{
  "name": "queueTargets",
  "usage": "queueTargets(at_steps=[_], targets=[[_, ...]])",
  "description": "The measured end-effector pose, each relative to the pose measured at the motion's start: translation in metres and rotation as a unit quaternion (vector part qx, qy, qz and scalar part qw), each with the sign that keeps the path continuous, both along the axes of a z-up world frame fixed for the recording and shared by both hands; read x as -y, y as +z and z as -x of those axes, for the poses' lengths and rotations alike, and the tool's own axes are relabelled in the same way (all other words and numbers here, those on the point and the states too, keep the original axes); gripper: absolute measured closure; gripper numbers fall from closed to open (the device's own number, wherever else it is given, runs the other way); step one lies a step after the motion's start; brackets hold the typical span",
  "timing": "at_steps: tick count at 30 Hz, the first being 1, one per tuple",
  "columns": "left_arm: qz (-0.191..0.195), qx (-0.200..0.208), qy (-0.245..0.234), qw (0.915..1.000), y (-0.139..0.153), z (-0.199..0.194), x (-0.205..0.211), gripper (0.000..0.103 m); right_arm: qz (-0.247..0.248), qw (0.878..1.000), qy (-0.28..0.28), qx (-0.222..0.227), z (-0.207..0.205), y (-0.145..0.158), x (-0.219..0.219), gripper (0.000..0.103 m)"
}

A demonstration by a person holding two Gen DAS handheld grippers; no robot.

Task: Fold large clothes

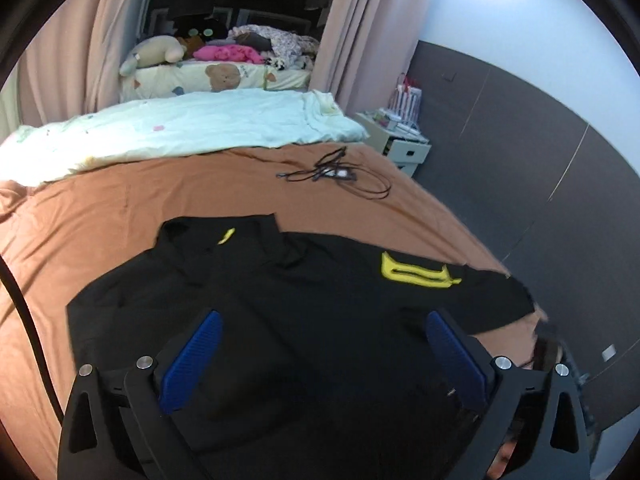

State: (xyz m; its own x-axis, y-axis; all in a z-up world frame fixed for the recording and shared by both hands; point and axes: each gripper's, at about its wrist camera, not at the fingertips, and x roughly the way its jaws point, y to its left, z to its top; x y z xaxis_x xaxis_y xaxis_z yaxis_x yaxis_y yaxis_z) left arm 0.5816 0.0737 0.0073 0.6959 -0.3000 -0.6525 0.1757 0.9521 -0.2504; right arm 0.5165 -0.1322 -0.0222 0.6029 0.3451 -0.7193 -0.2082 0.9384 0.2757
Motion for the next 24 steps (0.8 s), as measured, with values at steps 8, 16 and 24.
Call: queueTargets(at_steps=[8,16,24], targets=[[-0.012,-0.017,0.106,0.9941,-0.013,0.042,-0.091,0.001,0.001,0.999,0.054,0.007,-0.015,0.001,-0.047,0.042],[-0.020,-0.039,0.189,0.9810,-0.037,0.098,-0.176,0.001,0.024,0.990,0.136,0.020,-0.017,-0.005,-0.114,0.042],[-0.002,-0.057,0.237,0.9698,-0.073,0.138,-0.225,0.001,0.071,0.976,0.204,0.024,-0.019,-0.023,-0.190,0.042]])
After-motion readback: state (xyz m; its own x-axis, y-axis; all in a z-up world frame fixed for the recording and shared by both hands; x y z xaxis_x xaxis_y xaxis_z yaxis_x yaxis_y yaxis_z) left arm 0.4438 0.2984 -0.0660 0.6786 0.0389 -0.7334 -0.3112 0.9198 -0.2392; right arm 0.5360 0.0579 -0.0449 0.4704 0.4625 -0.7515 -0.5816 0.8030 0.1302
